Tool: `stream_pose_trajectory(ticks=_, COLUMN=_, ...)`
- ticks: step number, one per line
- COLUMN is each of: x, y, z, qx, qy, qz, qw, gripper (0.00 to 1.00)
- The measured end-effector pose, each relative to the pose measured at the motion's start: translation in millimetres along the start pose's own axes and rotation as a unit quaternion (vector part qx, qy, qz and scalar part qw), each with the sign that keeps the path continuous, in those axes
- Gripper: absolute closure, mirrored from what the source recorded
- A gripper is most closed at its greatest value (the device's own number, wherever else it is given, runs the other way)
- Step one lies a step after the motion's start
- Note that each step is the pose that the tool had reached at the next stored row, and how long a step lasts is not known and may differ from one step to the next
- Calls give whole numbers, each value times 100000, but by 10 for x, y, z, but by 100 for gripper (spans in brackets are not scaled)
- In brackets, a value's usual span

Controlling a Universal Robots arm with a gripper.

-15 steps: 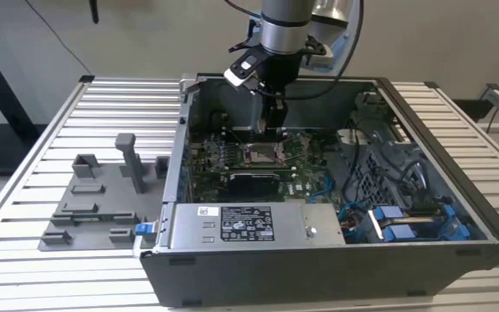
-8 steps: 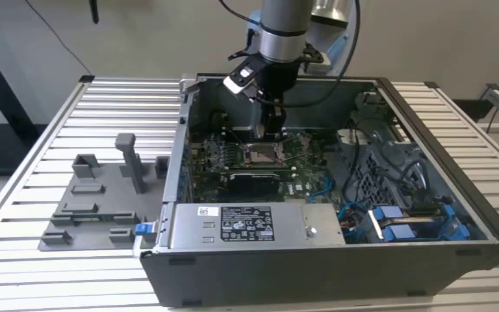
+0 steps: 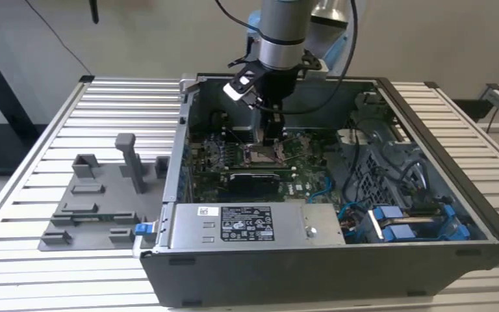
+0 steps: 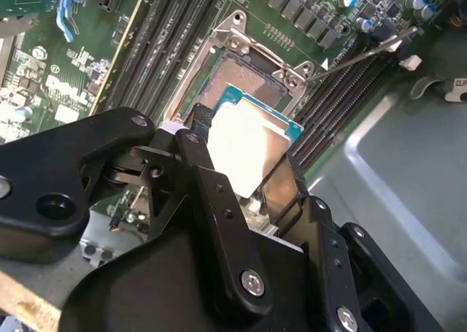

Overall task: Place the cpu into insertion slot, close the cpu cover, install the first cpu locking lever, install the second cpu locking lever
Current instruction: 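Place the cpu into insertion slot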

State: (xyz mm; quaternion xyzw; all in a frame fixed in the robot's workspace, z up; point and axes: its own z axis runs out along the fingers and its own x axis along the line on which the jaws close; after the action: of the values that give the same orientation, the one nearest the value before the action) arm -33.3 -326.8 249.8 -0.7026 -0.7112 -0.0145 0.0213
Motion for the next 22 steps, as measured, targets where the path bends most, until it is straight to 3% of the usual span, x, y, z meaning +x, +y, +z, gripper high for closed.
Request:
stream_pose_trajectory(ticks=9, x=25, y=1, z=141, qx=-1, qy=2, qz=-2, qw=100000, gripper=45)
stream_pose_trajectory(ticks=22, x=45, y=2, z=279, qx=1, qy=0, qz=-8, qw=100000, gripper=45)
